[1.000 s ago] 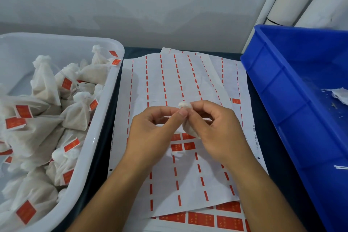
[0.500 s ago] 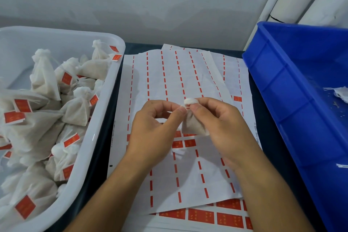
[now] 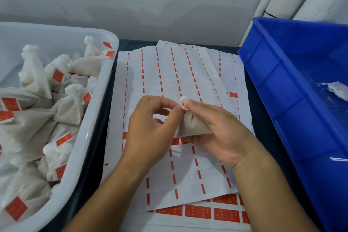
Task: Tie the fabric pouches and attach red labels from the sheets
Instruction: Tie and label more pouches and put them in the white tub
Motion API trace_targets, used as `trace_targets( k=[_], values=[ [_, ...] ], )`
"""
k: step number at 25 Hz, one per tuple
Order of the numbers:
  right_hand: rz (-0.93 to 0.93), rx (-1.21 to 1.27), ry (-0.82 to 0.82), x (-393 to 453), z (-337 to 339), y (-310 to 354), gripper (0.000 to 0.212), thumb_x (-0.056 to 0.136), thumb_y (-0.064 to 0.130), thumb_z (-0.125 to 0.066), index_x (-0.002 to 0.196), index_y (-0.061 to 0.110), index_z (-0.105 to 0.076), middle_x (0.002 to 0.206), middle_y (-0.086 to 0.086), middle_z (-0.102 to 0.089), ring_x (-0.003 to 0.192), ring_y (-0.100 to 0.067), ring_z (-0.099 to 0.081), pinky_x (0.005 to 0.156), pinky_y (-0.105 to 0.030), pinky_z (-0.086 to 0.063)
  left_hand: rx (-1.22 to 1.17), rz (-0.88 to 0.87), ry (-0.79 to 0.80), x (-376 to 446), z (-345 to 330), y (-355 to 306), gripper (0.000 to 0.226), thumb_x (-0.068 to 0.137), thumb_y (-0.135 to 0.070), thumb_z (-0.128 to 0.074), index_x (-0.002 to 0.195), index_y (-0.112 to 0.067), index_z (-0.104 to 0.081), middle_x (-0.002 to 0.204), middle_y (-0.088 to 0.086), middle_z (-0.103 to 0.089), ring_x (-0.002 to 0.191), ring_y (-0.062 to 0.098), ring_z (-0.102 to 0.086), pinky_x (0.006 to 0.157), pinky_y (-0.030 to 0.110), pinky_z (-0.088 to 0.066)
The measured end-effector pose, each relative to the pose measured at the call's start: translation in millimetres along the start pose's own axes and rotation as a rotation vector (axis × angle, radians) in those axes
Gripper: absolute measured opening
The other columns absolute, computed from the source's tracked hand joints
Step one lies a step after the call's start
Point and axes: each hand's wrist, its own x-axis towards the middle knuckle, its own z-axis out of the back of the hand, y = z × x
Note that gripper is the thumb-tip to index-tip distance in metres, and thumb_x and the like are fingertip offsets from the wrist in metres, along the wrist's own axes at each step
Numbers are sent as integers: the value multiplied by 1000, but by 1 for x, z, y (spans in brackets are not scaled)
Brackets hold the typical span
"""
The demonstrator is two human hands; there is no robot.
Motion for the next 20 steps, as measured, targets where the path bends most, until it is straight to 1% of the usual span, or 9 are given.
trace_targets(
  k=[3, 5, 6, 9, 11, 13, 15, 17, 20],
  values=[
    [6, -14, -45, 2, 1, -1, 40, 83, 37, -73, 110, 9, -80, 121, -18, -72, 124, -38, -64, 102, -59, -53, 119, -182, -64, -2, 2, 1, 25, 88, -37, -78, 93, -47, -55, 105, -21, -56, 96, 0, -59, 72, 10, -51],
    [17, -36, -68, 3, 1, -3, 37, 83, 39, -73, 106, 11, -81, 120, -13, -74, 123, -35, -65, 100, -56, -55, 174, -254, -83, -2, 4, 2, 26, 88, -35, -78, 95, -48, -57, 104, -20, -55, 96, 1, -58, 72, 9, -50],
    [26, -52, -77, 3, 1, -3, 33, 85, 39, -72, 102, 12, -82, 118, -11, -74, 122, -34, -65, 100, -55, -56, 183, -243, -75, -2, 4, 3, 23, 88, -36, -78, 93, -49, -59, 103, -21, -54, 96, 1, -58, 72, 8, -50],
    [61, -111, -98, 2, 0, -3, 29, 88, 43, -72, 93, 16, -82, 108, -6, -77, 112, -25, -71, 97, -48, -59, 121, -98, 2, -2, 3, 1, 19, 90, -37, -74, 85, -53, -64, 101, -25, -58, 99, -7, -57, 70, 3, -47],
    [84, -155, -102, 1, -1, -2, 34, 83, 49, -72, 96, 19, -83, 104, -3, -78, 106, -19, -73, 97, -44, -60, -4, 20, 41, -1, 2, -1, 15, 90, -39, -70, 80, -51, -71, 97, -24, -65, 98, -12, -59, 66, 1, -47],
    [101, -203, -120, 0, -2, -2, 38, 81, 54, -71, 100, 24, -83, 106, 2, -78, 108, -16, -72, 98, -42, -60, -123, 135, 56, -1, 3, -6, 13, 86, -57, -66, 79, -51, -75, 95, -28, -69, 95, -14, -61, 58, 2, -47],
    [115, -244, -143, 1, -2, -4, 33, 86, 53, -69, 101, 28, -82, 108, 5, -78, 112, -17, -70, 100, -43, -58, -169, 183, 68, -2, 2, -8, 30, 77, -71, -60, 83, -46, -77, 90, -31, -70, 90, -15, -62, 53, 1, -45],
    [124, -256, -153, 2, -2, -5, 27, 92, 48, -67, 100, 27, -82, 109, 5, -78, 114, -19, -70, 100, -45, -58, -183, 205, 74, -2, 0, -8, 38, 73, -71, -61, 82, -37, -76, 82, -26, -71, 83, -12, -65, 52, 1, -44],
    [132, -232, -161, 2, -1, -5, 33, 84, 51, -71, 98, 23, -82, 108, -2, -78, 111, -23, -72, 98, -47, -59, -189, 246, 113, -1, 1, -7, 32, 75, -64, -65, 82, -35, -76, 78, -24, -72, 80, -10, -67, 51, 2, -45]
  ],
)
